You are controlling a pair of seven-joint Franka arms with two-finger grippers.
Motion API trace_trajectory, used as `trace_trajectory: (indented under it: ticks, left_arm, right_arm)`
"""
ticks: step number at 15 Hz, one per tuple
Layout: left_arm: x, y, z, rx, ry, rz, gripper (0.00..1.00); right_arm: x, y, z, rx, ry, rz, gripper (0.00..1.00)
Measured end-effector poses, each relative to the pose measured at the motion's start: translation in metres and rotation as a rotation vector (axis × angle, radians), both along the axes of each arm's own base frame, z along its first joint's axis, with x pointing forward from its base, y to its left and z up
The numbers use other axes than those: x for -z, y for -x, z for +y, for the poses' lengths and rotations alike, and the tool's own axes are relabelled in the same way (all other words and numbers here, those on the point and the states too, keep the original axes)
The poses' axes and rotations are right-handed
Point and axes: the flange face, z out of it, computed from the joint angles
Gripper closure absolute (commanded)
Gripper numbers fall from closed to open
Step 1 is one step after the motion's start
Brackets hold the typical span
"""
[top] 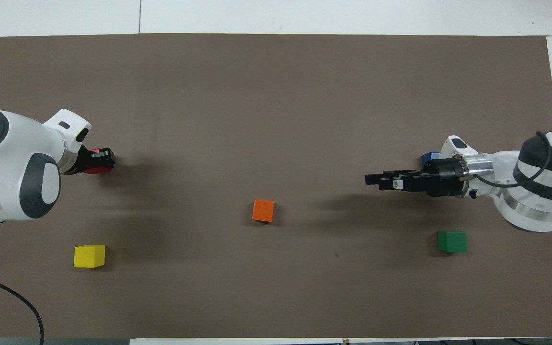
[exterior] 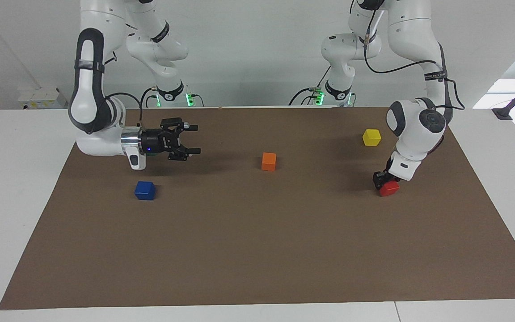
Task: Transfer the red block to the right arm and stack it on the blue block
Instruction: 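Lift the red cube with the left gripper while the right gripper approaches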
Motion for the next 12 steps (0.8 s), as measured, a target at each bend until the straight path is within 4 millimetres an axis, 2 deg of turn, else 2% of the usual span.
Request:
trace_trajectory:
  ticks: [1,2,6,9,10,12]
  left_arm:
    - [-0.021,-0.005,-0.011,-0.040,0.000,0.036,1.00]
    - [-0.044,-0.009,-0.025,-0.085,0.008,0.066,1.00]
    - [-0.157,-0.010,-0.094,-0.421,0.150,0.125,1.00]
    - [-0.226,0.012,-0.140,-0.688,0.261,0.194,1.00]
    - [-0.244,0.024,-0.153,-0.755,0.292,0.220,1.00]
    - [-0.267,0.043,-0.177,-0.822,0.333,0.258,1.00]
  right_arm:
    - [0.009,-0.002,0.011,0.009,-0.048,0.004,0.00]
    - [0.009,-0.004,0.026,0.017,-0.095,0.007,0.00]
    - [-0.004,-0.006,0.101,0.017,-0.326,0.023,0.00]
    - [-0.004,0.000,0.131,-0.028,-0.508,0.045,0.00]
    - [0.001,0.003,0.138,-0.053,-0.557,0.061,0.00]
    - [0.010,0.008,0.145,-0.099,-0.629,0.100,0.00]
